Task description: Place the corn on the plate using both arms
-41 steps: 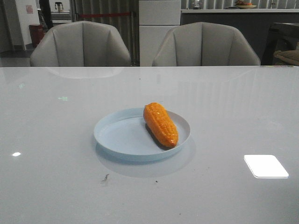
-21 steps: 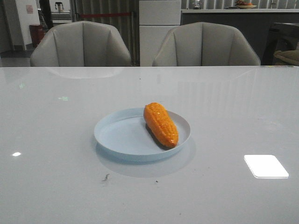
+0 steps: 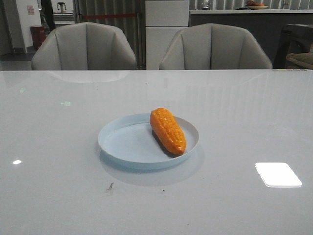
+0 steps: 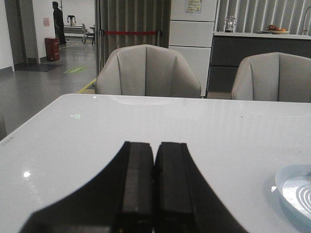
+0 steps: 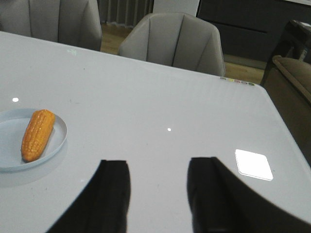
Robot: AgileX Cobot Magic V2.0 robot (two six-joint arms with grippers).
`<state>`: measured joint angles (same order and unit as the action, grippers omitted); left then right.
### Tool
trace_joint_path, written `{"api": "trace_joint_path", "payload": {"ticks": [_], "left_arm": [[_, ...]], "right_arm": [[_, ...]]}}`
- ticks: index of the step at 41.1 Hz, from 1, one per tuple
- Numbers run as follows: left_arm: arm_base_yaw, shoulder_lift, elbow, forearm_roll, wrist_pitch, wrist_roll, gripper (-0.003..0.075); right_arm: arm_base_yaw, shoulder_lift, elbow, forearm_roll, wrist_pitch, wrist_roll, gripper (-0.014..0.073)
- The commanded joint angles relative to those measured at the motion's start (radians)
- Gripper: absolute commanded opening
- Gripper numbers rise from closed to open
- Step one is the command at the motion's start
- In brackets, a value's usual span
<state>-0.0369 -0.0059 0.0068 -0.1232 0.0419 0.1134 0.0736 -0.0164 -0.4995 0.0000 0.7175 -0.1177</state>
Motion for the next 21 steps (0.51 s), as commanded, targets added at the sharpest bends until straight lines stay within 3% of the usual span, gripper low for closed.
{"api": "trace_joint_path", "payload": {"ticks": [1, 12, 21], "left_arm": [[0.000, -0.015, 0.037, -0.011, -0.085, 0.000, 0.0089], [0.000, -0.015, 0.037, -0.011, -0.085, 0.000, 0.0089], [0.000, -0.015, 0.037, -0.011, -0.085, 0.000, 0.0089]], "right_arm": [[0.001, -0.015, 0.049, 0.008, -0.258, -0.008, 0.0259], [0.001, -0.017, 0.244, 0.008, -0.577, -0.008, 0.0087], [-0.011, -0.017, 0.412, 0.008, -0.698, -0.008, 0.0055]]}}
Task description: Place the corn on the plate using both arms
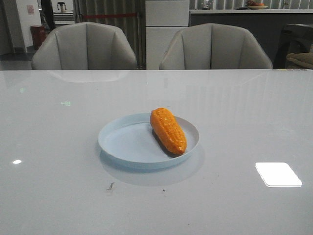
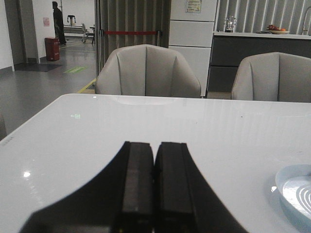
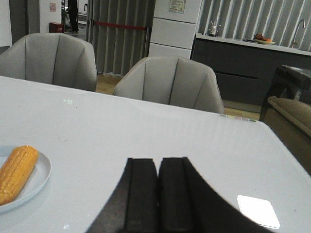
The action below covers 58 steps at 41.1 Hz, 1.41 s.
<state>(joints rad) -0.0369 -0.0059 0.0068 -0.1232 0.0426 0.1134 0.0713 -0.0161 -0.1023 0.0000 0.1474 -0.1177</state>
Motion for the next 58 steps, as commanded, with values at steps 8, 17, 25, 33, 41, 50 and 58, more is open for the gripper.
{"api": "trace_joint_path", "payload": {"ticks": [8, 17, 25, 33, 41, 50, 58], "left_arm": [[0.000, -0.015, 0.037, -0.011, -0.086, 0.000, 0.0089], [0.000, -0.015, 0.037, -0.011, -0.086, 0.000, 0.0089], [0.000, -0.015, 0.037, -0.011, -0.086, 0.000, 0.0089], [0.000, -0.015, 0.037, -0.011, -0.086, 0.000, 0.0089], [0.000, -0.015, 0.037, -0.011, -0.086, 0.000, 0.0089], [0.000, -0.015, 0.037, -0.011, -0.086, 0.000, 0.0089], [0.000, -0.015, 0.037, -0.011, -0.086, 0.000, 0.0089]], "right_arm": [[-0.020, -0.018, 0.109, 0.008, -0.134, -0.008, 0.0055], [-0.020, -0.018, 0.109, 0.008, -0.116, -0.008, 0.0055], [-0.020, -0.018, 0.109, 0.008, -0.115, -0.008, 0.0055], [-0.020, -0.018, 0.109, 0.008, -0.115, -0.008, 0.0055], [-0.020, -0.018, 0.109, 0.008, -0.115, -0.008, 0.0055], [-0.020, -0.018, 0.109, 0.008, -0.115, -0.008, 0.0055], [-0.020, -0.018, 0.109, 0.008, -0.115, -0.008, 0.0055]]}}
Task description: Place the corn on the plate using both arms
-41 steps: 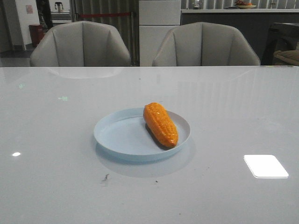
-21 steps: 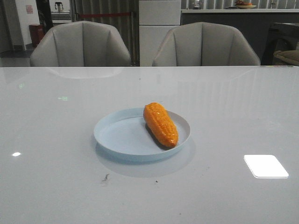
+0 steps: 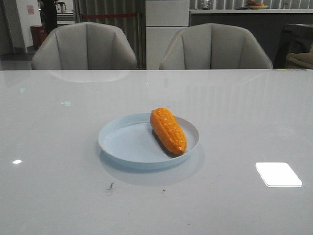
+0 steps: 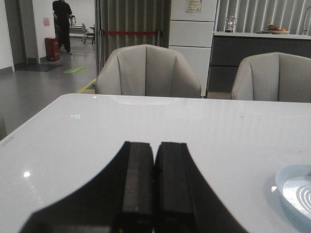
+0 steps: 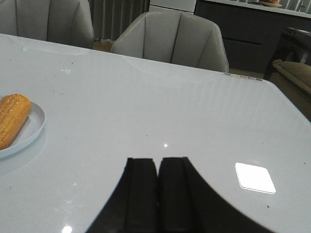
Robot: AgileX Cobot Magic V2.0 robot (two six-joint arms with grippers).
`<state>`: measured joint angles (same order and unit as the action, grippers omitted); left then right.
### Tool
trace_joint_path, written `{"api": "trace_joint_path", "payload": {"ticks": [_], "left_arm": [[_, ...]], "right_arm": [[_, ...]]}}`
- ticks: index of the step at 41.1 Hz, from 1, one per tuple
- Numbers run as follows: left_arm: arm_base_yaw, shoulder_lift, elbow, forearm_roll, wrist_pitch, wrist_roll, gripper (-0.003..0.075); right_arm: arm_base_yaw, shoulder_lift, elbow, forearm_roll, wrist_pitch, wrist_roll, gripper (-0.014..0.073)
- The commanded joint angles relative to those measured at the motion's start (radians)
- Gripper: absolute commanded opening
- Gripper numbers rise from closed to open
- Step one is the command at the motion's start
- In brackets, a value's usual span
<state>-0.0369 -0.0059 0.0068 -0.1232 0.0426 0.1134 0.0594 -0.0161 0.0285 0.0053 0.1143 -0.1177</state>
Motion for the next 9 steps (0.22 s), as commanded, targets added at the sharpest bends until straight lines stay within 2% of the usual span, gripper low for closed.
{"api": "trace_joint_path", "payload": {"ticks": [1, 9], "left_arm": [[0.000, -0.015, 0.037, -0.011, -0.086, 0.000, 0.0089], [0.000, -0.015, 0.037, -0.011, -0.086, 0.000, 0.0089]], "right_arm": [[-0.009, -0.018, -0.022, 0.002, -0.082, -0.008, 0.0055], [-0.009, -0.018, -0.022, 0.002, -0.082, -0.008, 0.0055]]}}
